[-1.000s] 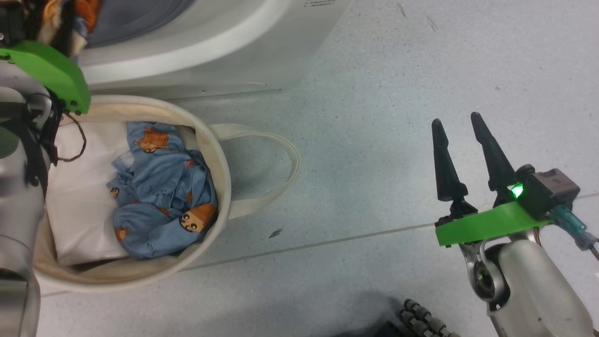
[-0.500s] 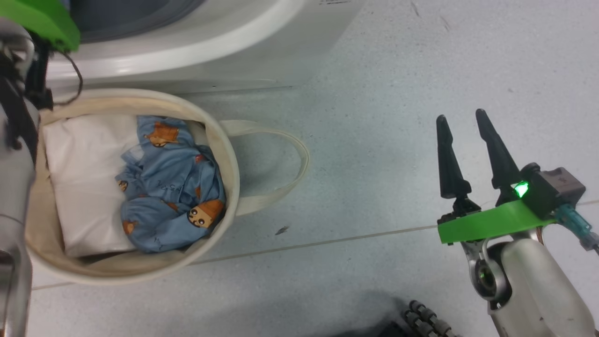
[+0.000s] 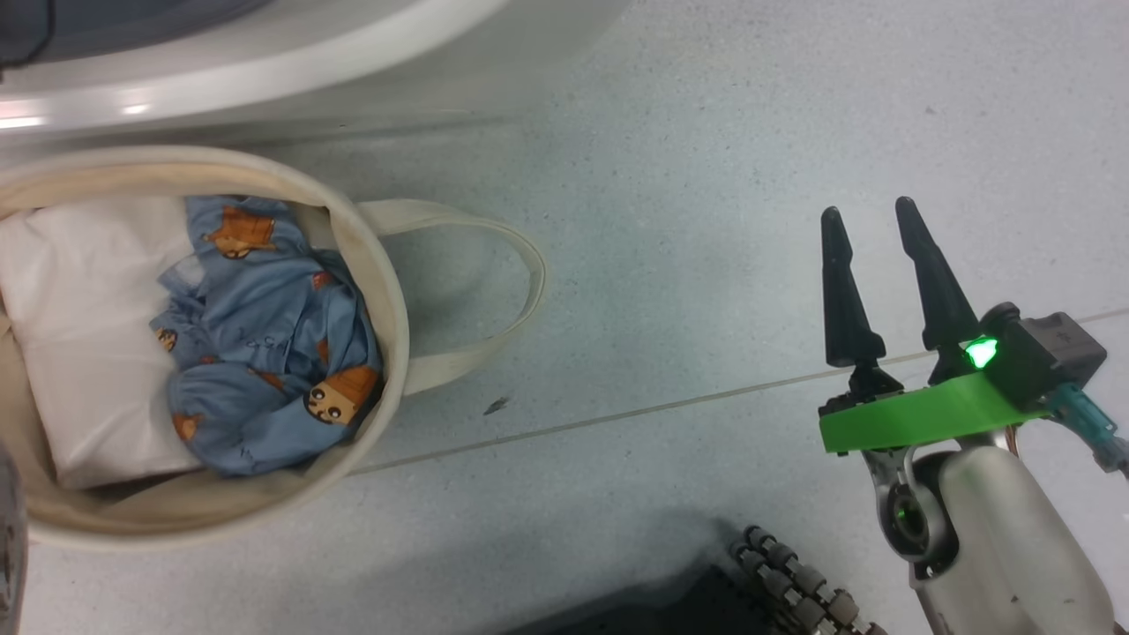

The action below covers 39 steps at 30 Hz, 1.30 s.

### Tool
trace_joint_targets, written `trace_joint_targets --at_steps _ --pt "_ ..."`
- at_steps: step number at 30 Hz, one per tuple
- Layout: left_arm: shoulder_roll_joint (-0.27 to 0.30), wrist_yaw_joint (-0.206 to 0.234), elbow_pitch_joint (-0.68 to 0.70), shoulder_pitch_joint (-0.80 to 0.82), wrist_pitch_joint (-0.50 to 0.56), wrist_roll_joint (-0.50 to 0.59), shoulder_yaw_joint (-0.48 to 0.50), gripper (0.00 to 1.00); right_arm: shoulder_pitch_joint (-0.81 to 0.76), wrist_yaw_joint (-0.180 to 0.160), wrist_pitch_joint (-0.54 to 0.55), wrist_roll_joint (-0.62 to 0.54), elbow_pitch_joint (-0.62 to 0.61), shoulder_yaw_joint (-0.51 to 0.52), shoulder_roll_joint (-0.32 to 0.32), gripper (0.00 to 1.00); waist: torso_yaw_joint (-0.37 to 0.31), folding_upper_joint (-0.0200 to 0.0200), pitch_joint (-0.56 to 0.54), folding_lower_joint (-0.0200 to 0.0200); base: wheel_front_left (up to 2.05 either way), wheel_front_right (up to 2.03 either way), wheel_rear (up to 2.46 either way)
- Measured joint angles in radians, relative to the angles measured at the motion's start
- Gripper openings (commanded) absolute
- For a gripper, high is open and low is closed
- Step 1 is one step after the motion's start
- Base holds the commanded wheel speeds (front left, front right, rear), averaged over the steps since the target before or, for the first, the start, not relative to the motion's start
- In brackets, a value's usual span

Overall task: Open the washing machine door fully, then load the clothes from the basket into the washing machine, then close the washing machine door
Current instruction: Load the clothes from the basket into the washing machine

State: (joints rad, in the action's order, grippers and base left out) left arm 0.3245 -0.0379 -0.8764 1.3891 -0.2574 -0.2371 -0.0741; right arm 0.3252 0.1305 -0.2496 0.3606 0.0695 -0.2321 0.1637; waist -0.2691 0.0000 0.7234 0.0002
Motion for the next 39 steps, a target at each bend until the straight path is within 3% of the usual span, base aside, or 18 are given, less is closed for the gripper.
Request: trace_joint_targets --at_steps 15,28,39 --pt "-0.077 -0.017 -0.194 -0.063 0.0 0.018 0.04 1.0 0.02 0.0 0.0 0.006 0.035 -0.033 -0.01 1.0 0.025 0.0 -0.103 -0.0003 0.0 0.0 0.0" --pt "-0.152 -0.086 0.043 -0.497 0.0 -0.004 0.095 1.0 0.02 0.0 0.0 0.061 0.116 -0.092 0.017 1.0 0.103 0.0001 -0.311 -0.0004 0.0 0.0 0.0" --pt "-0.164 -0.087 0.238 -0.805 0.0 -0.083 0.069 1.0 -0.006 0.0 0.0 0.073 0.145 -0.09 0.043 1.0 0.2 0.0001 -0.46 -0.0003 0.0 0.0 0.0"
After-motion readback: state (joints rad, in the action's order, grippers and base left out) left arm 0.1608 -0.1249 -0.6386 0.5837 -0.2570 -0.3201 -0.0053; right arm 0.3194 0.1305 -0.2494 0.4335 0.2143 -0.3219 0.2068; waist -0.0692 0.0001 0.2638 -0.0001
